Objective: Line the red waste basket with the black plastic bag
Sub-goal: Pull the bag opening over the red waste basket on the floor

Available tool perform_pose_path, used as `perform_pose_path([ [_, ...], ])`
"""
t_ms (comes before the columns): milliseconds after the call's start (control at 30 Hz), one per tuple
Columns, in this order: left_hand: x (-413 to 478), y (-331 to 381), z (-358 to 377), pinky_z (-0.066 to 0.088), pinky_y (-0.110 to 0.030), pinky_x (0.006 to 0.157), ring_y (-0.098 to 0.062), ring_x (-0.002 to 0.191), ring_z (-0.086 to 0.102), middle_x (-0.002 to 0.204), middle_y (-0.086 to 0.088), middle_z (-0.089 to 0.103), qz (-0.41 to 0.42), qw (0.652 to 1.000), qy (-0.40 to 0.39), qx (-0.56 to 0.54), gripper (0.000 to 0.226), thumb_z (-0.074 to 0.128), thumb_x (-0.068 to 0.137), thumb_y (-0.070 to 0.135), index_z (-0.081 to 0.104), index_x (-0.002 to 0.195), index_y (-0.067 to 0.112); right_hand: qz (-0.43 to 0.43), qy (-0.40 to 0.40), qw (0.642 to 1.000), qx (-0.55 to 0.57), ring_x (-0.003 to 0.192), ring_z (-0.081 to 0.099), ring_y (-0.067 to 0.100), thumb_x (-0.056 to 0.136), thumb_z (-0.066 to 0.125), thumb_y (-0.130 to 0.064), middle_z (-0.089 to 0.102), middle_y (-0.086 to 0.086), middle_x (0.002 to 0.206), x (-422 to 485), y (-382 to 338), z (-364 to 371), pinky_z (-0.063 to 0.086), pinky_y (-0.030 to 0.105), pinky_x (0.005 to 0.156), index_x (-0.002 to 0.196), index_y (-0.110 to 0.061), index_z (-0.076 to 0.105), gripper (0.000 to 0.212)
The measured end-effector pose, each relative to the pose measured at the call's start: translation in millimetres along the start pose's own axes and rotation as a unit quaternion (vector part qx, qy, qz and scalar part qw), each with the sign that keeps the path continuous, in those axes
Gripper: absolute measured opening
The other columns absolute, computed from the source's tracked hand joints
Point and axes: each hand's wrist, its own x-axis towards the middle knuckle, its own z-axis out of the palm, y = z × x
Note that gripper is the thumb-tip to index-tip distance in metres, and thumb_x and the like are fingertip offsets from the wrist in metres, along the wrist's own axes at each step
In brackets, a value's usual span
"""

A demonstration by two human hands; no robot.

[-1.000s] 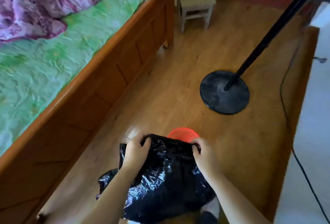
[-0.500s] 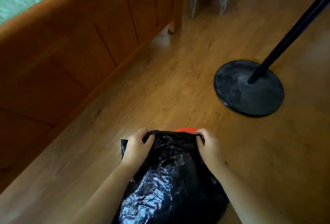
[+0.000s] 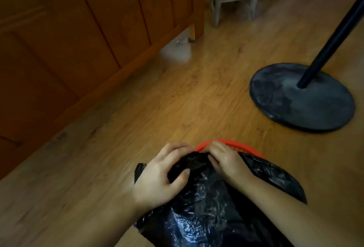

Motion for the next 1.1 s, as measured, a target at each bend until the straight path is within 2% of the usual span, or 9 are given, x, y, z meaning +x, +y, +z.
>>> perform_pose_path([
  [133,-1.2,-6.0,17.7,0.043,-0.019,0.095,-0.002,0.118,0.047,0.133,0.008,0.045,0.045,0.994,-0.063,0.08,0.038,0.051,0.084,0.041,0.053,0.122,0.035,0.019,0.003,0.999,0.028,0.09,0.059,0.027,0.08,0.053,0.004,0.063,0.013,0.09,-3.3,-0.7,3.2,0.047,0.042,0.08,0.091,-0.002,0.062,0.015],
  [300,-3.1,-17.0,27.5,0.05,-0.035,0.093,-0.018,0.115,0.055,0.126,-0.004,0.056,0.084,0.982,-0.051,0.159,0.027,0.058,0.086,0.022,0.064,0.112,0.02,0.042,-0.038,0.998,-0.018,0.105,0.05,0.014,0.084,0.055,-0.01,0.056,0.001,0.111,-15.3,-14.2,-20.4,0.041,0.028,0.09,0.108,-0.013,0.056,0.024],
  [400,-2.7,-13.8,31.4,0.05,-0.038,0.093,-0.021,0.114,0.056,0.125,-0.005,0.058,0.093,0.979,-0.045,0.175,0.027,0.056,0.087,0.021,0.064,0.112,0.018,0.003,-0.056,0.995,-0.077,0.11,0.044,0.006,0.085,0.056,-0.027,0.051,-0.007,0.116,-37.4,-21.7,-53.2,0.037,0.02,0.09,0.115,-0.022,0.054,0.031],
  [500,0.1,-10.4,32.8,0.045,-0.035,0.098,-0.02,0.118,0.052,0.128,-0.004,0.056,0.078,0.981,-0.031,0.172,0.029,0.054,0.089,0.021,0.061,0.116,0.017,0.004,-0.079,0.991,-0.106,0.119,0.033,-0.002,0.084,0.055,-0.041,0.045,-0.012,0.126,-67.6,-22.0,-76.8,0.025,0.016,0.097,0.122,-0.029,0.05,0.04],
  [700,-5.1,-7.2,37.8,0.041,-0.035,0.101,-0.021,0.119,0.052,0.128,-0.005,0.056,0.063,0.983,-0.022,0.171,0.031,0.056,0.088,0.018,0.06,0.118,0.015,0.054,-0.109,0.971,-0.205,0.135,0.02,0.016,0.081,0.058,-0.044,0.029,0.001,0.144,-109.0,-8.4,-80.5,0.027,0.037,0.109,0.132,-0.026,0.041,0.056],
  [800,-13.0,-6.7,35.2,0.043,-0.039,0.099,-0.025,0.118,0.051,0.129,-0.009,0.055,0.054,0.983,-0.017,0.177,0.033,0.057,0.087,0.016,0.059,0.119,0.013,0.085,-0.089,0.967,-0.222,0.129,0.03,0.022,0.083,0.062,-0.026,0.036,0.008,0.136,-114.8,-4.9,-80.9,0.04,0.038,0.1,0.128,-0.017,0.047,0.049],
  [933,-20.7,-9.0,32.4,0.042,-0.041,0.101,-0.026,0.121,0.046,0.133,-0.009,0.049,0.019,0.986,0.002,0.166,0.039,0.058,0.086,0.019,0.054,0.125,0.013,0.055,-0.029,0.971,-0.231,0.091,0.055,0.029,0.079,0.063,0.001,0.055,0.014,0.098,-112.6,-9.7,-80.5,0.053,0.039,0.065,0.1,-0.001,0.063,0.021],
  [1000,-23.8,-11.2,32.3,0.039,-0.039,0.103,-0.022,0.123,0.043,0.135,-0.005,0.046,0.002,0.988,-0.008,0.152,0.04,0.055,0.088,0.022,0.05,0.128,0.016,0.04,-0.009,0.977,-0.208,0.081,0.058,0.026,0.076,0.064,0.008,0.058,0.012,0.086,-108.5,-11.0,-79.2,0.053,0.034,0.064,0.091,0.002,0.066,0.016],
  [1100,-28.5,-11.5,30.9,0.039,-0.038,0.103,-0.022,0.123,0.045,0.133,-0.005,0.048,0.003,0.991,-0.005,0.137,0.037,0.055,0.089,0.018,0.053,0.125,0.015,0.055,0.001,0.987,-0.148,0.084,0.056,0.017,0.08,0.06,0.004,0.058,0.007,0.088,-96.0,-16.0,-74.3,0.042,0.02,0.075,0.093,-0.002,0.066,0.015],
])
